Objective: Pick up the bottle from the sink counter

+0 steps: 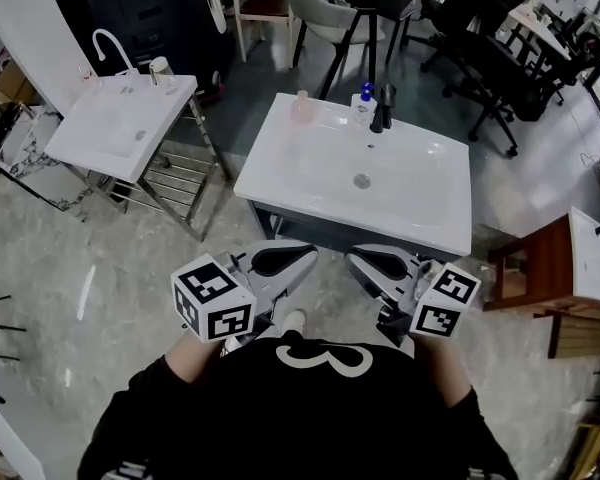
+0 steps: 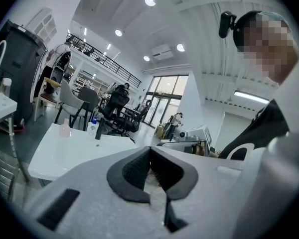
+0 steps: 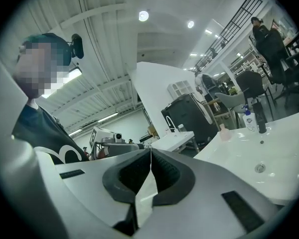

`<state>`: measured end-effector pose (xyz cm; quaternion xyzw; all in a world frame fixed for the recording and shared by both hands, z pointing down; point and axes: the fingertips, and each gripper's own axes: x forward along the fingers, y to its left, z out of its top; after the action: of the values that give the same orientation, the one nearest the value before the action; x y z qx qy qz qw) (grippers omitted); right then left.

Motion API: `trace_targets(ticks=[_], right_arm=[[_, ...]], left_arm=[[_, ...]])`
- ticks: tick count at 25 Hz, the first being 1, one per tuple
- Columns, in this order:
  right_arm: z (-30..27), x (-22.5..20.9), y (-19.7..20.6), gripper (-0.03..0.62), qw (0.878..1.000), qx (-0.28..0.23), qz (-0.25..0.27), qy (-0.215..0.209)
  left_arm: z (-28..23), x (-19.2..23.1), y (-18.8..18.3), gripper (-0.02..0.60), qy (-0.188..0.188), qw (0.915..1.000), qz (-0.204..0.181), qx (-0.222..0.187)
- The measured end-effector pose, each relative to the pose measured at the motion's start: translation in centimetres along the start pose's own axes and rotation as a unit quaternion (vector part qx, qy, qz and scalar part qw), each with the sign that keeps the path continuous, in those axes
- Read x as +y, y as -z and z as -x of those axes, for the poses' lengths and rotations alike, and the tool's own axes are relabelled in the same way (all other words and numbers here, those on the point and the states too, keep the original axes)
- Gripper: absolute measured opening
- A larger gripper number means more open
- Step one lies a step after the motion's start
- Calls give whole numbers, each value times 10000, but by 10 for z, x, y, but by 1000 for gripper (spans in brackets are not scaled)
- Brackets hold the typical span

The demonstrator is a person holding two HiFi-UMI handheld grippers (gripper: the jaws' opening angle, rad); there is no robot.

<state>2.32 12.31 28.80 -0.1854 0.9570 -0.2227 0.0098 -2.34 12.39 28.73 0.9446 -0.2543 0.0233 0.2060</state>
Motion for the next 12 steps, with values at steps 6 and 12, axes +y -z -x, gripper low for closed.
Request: trace_targets(ticks=[6,12], right_arm=[[-41,-38,-14,14,9998,70,-116,124],[-78,-65,-23,14,9997,145,-108,163]], left_arm=[[-5,54,-18,15,45,10000,41,42],[-5,97,-32,15,102,9999,58,-2]])
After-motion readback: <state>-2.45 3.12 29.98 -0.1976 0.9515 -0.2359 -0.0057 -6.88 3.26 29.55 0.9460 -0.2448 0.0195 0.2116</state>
